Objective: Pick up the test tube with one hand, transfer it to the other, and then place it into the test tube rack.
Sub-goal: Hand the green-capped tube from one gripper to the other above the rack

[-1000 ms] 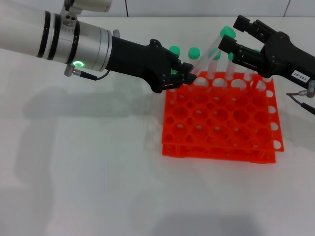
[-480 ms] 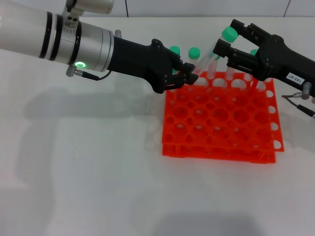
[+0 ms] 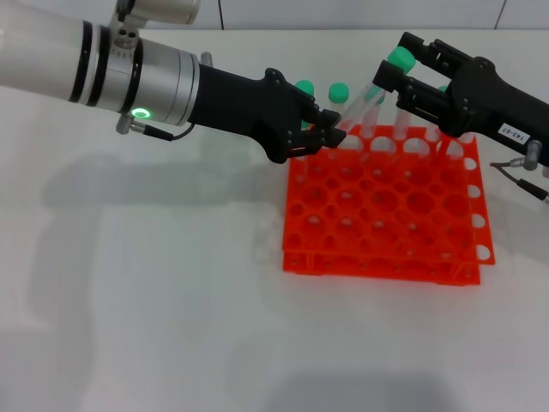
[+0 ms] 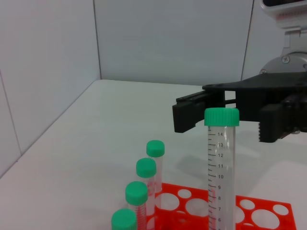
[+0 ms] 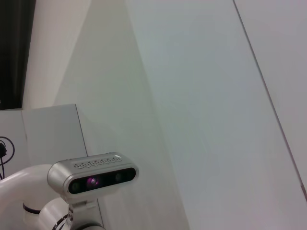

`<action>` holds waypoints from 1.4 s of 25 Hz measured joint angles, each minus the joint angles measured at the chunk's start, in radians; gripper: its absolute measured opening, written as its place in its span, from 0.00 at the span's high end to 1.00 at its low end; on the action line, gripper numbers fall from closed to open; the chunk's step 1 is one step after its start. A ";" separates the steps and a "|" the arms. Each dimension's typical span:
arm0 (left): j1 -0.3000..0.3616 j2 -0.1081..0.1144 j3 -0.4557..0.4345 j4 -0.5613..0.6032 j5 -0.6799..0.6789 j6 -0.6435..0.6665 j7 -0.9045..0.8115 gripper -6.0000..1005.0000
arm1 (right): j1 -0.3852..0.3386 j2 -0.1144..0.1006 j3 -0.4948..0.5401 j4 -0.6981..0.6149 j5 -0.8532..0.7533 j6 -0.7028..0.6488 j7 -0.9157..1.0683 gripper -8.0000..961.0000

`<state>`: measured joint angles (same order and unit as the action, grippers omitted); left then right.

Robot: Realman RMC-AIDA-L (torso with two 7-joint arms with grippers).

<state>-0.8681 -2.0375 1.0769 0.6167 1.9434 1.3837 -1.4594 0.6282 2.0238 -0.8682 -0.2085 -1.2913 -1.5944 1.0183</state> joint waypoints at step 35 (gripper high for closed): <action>0.035 -0.044 0.061 0.159 0.060 0.008 -0.269 0.70 | 0.006 0.000 -0.003 -0.003 -0.002 0.017 -0.014 0.74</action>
<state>-0.8334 -2.0812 1.1381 0.7758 2.0031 1.3920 -1.7281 0.6347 2.0241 -0.8714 -0.2120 -1.2931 -1.5776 1.0047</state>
